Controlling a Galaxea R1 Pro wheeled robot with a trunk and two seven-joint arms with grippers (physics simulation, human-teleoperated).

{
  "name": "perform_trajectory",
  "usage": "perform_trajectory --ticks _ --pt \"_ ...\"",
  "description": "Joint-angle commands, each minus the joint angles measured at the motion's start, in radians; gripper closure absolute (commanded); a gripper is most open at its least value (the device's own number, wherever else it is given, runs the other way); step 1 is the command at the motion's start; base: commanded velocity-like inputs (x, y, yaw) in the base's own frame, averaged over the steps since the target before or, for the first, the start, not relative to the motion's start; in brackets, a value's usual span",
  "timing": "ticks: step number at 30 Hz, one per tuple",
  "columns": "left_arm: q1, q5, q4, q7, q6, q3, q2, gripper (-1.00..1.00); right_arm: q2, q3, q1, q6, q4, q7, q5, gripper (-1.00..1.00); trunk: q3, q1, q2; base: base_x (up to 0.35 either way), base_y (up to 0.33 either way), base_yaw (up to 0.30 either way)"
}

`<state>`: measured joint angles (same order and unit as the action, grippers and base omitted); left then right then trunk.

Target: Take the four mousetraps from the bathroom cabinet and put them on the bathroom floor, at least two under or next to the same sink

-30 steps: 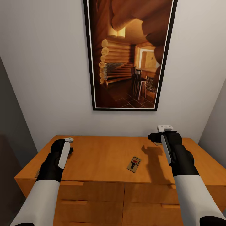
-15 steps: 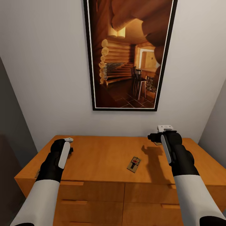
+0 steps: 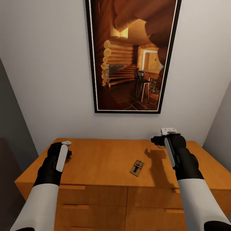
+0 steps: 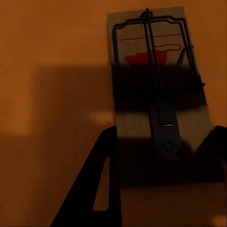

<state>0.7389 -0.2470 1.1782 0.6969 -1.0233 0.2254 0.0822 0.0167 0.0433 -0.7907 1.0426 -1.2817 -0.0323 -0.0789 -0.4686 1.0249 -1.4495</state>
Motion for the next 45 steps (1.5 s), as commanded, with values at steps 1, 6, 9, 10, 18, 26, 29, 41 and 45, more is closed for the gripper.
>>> perform_trajectory --ticks 1,6,9,10,18,26,29,41,45 --pt "0.000 0.003 -0.052 0.009 -0.009 0.004 0.000 1.00 0.000 -0.001 -0.001 0.005 -0.001 0.004 -0.007 -1.00 -0.001 0.000 0.000 0.000 0.000 0.000" --pt "0.000 0.003 -0.052 0.009 -0.009 0.010 0.000 1.00 0.000 -0.001 -0.001 0.005 -0.001 0.004 -0.007 -1.00 -0.001 0.000 0.000 0.000 0.000 0.000" --pt "0.000 0.003 -0.052 0.009 -0.009 0.010 0.000 1.00 0.000 0.000 -0.001 0.005 -0.001 0.004 -0.007 -1.00 -0.001 0.000 0.000 0.000 0.000 0.000" --pt "0.000 0.003 -0.052 0.009 -0.009 0.011 -0.001 1.00 0.000 0.000 -0.001 0.005 -0.001 0.004 -0.007 -1.00 -0.001 0.000 0.000 0.000 0.000 0.000" --pt "0.000 0.002 0.129 0.006 -0.023 -0.058 0.002 1.00 0.000 -0.003 -0.001 0.005 -0.001 0.006 -0.007 -1.00 -0.001 0.000 0.000 0.000 0.000 0.000" --pt "0.000 0.003 0.134 0.006 -0.023 -0.076 0.004 1.00 0.000 -0.003 -0.001 0.005 -0.001 0.006 -0.007 -1.00 -0.001 0.000 0.000 0.000 0.000 0.000" --pt "0.000 0.004 0.135 0.006 -0.022 -0.077 0.004 1.00 0.000 -0.003 0.000 0.005 -0.001 0.006 -0.007 -1.00 -0.001 0.000 0.000 0.000 0.000 0.000" --pt "0.000 0.003 0.135 0.006 -0.022 -0.077 0.004 1.00 0.000 -0.003 -0.001 0.005 -0.001 0.006 -0.007 -1.00 -0.001 0.000 0.000 0.000 0.000 0.000" --pt "0.000 0.002 0.135 0.005 -0.022 -0.077 0.004 1.00 0.000 -0.003 -0.001 0.005 -0.001 0.005 -0.007 -1.00 -0.001 0.000 0.000 0.000 0.000 0.000"
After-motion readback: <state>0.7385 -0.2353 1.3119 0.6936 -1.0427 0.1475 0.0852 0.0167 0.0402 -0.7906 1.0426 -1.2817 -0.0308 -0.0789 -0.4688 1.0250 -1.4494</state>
